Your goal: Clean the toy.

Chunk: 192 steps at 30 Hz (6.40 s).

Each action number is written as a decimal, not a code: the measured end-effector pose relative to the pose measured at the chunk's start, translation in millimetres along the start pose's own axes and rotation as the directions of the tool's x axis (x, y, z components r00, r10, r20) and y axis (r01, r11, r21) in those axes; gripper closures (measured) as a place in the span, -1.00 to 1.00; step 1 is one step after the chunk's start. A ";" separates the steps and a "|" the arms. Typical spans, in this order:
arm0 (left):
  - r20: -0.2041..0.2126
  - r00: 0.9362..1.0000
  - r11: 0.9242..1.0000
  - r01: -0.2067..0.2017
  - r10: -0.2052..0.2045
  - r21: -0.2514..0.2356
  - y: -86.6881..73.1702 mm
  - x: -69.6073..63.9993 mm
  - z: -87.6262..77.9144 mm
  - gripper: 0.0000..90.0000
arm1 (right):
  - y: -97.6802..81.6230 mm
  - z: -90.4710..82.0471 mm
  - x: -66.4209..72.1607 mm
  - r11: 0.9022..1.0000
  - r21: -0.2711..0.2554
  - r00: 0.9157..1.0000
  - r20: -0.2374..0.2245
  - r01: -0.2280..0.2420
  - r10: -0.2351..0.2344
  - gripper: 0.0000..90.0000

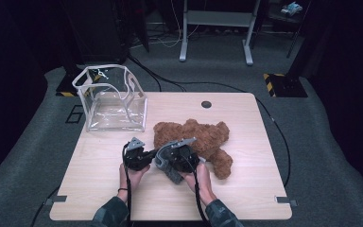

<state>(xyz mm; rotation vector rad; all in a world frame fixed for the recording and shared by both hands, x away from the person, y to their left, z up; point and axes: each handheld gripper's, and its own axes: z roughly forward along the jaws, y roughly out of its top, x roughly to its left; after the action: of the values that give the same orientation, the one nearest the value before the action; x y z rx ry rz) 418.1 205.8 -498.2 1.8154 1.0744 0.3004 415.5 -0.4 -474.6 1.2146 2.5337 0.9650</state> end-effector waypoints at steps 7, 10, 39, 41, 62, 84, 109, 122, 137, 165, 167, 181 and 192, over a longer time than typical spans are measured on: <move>0.006 1.000 1.000 -0.005 0.005 -0.001 0.7 0.9 -0.8 0.96 | 40.0 -50.9 -0.7 0.984 -0.173 0.999 0.021 0.035 -0.032 0.76; 0.009 1.000 1.000 0.011 -0.011 -0.005 0.9 0.2 -1.1 0.96 | 46.6 -43.0 -2.3 0.990 -0.143 1.000 0.020 0.021 -0.019 0.76; 0.018 1.000 1.000 0.006 -0.006 -0.021 -2.9 7.1 -1.3 0.96 | 14.9 -61.5 -8.0 0.990 -0.139 0.998 0.068 0.023 -0.013 0.75; 0.019 1.000 1.000 0.007 -0.007 -0.024 -5.0 7.9 -1.0 0.96 | 22.3 -56.7 -8.8 0.993 -0.116 0.995 0.099 0.038 -0.027 0.76; -0.006 1.000 0.997 -0.025 0.025 -0.068 -24.9 10.6 8.4 0.98 | 3.3 -37.2 -10.6 0.997 -0.056 0.994 0.104 0.045 -0.039 0.75; -0.014 0.997 0.994 -0.072 0.071 -0.082 -26.4 5.0 7.4 0.99 | -16.5 -62.2 -49.1 0.992 -0.113 0.972 0.222 -0.053 0.077 0.77; -0.016 0.997 0.994 -0.074 0.073 -0.084 -26.6 4.3 7.8 0.99 | -28.7 -71.2 -39.5 0.997 -0.073 0.969 0.247 0.021 -0.002 0.77; -0.015 0.995 0.992 -0.098 0.097 -0.074 -26.4 3.9 8.0 0.99 | -41.0 -27.0 -36.0 0.999 0.034 0.991 0.132 -0.010 0.006 0.77; -0.011 0.994 0.992 -0.108 0.108 -0.058 -26.0 2.5 9.2 0.99 | -38.9 -24.3 -33.7 0.998 -0.033 0.982 0.183 -0.048 0.053 0.78; -0.001 0.995 0.995 -0.095 0.095 -0.039 -25.1 3.4 9.6 0.99 | -15.2 -71.4 -48.9 0.992 -0.117 0.964 0.256 -0.041 0.070 0.78; -0.006 0.994 0.994 -0.105 0.105 -0.036 -24.9 2.9 9.8 0.99 | -24.9 -67.2 -58.6 0.992 -0.106 0.964 0.246 -0.075 0.100 0.78; -0.008 0.996 0.995 -0.088 0.088 -0.044 -25.2 2.9 9.8 0.99 | -34.7 -105.4 -65.2 0.979 -0.191 0.948 0.291 -0.071 0.125 0.77; -0.009 0.995 0.994 -0.100 0.100 -0.035 -24.7 2.7 10.4 0.99 | -63.5 -101.6 -87.9 0.978 -0.132 0.932 0.306 -0.161 0.194 0.77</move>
<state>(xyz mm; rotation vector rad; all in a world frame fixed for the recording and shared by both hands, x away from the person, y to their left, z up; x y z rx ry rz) 412.7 205.0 -524.6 1.8410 0.9789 0.3837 391.0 -144.1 -445.5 1.4555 2.1281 0.8453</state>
